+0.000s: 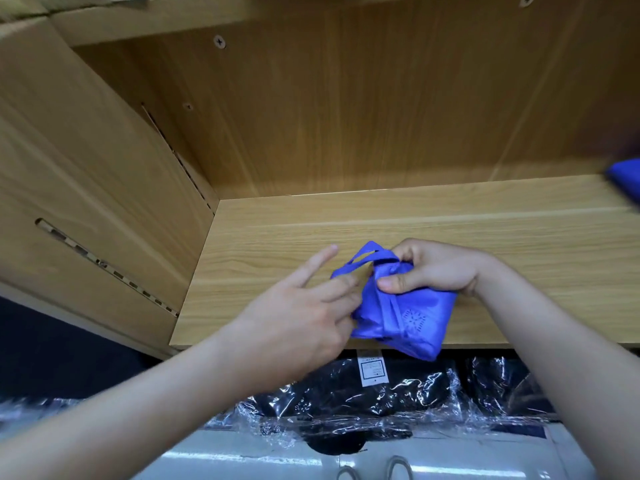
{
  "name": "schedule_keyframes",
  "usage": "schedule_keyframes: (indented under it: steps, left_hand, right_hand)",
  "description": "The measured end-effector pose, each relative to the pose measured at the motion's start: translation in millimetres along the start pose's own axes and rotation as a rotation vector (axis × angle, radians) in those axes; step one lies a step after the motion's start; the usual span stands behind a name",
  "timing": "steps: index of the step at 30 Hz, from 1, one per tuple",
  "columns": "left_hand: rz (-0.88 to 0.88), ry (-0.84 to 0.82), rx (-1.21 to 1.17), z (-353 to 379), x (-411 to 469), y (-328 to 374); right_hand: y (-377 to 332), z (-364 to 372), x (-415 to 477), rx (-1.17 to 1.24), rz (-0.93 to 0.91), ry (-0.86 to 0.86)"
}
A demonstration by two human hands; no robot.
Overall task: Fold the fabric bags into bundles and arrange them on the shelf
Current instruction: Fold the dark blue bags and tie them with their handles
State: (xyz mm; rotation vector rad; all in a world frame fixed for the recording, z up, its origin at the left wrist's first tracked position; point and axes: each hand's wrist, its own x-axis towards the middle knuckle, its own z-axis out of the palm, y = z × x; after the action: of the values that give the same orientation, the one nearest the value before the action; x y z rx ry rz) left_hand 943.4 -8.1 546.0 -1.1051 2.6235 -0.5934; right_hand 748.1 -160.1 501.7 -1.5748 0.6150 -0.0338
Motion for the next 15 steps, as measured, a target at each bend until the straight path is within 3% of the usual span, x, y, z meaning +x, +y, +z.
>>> schedule_keyframes:
  steps: [4,7,9,13,15]
  left_hand:
    - [0.213,0.105,-0.039,-7,9,-2]
    - [0.253,-0.185,-0.219,-24,10,3]
    - [0.14,-0.367,-0.352,-35,11,2]
    - [-0.087,-0.538,-0.977,-29,0,-9]
    - [-0.203,-0.702,-1.274,-19,-11,-12]
  right_hand:
    - [-6,1,0,-0.025,0.043,-0.127]
    - [-9,5,4,-0.165,0.057,-0.175]
    - [-10,9,5,-0.231,0.076,-0.172]
    - [-9,4,-2,-0.252,0.065,-0.059]
    - [-9,0,-6,-0.216,0.061,0.008]
